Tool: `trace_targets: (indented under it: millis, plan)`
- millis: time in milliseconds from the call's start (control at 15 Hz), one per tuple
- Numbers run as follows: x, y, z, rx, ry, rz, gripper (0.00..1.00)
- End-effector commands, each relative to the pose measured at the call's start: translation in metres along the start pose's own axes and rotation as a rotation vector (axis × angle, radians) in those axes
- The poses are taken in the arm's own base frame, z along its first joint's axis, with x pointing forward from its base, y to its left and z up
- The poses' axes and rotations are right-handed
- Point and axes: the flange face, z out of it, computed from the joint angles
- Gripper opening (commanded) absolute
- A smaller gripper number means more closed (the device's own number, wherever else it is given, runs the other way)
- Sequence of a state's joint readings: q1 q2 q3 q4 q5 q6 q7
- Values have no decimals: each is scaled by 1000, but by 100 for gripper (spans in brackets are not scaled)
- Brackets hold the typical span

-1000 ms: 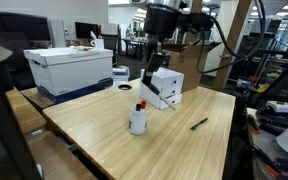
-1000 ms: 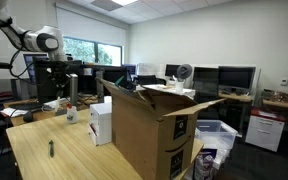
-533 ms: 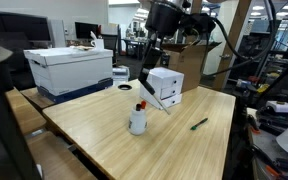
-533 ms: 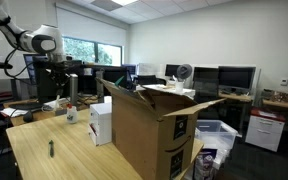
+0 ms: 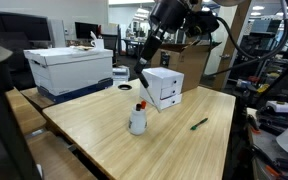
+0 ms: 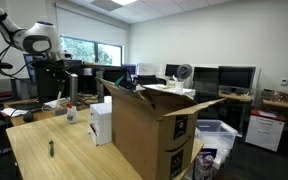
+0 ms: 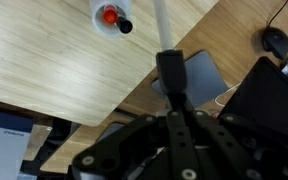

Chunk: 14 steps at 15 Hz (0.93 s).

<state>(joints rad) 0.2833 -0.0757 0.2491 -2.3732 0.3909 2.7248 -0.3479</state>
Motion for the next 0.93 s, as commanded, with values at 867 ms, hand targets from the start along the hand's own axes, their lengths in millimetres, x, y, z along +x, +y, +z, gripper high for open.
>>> trace_targets:
  millis: [867]
  plan:
    - [-45, -18, -43, -15, 303, -127, 5]
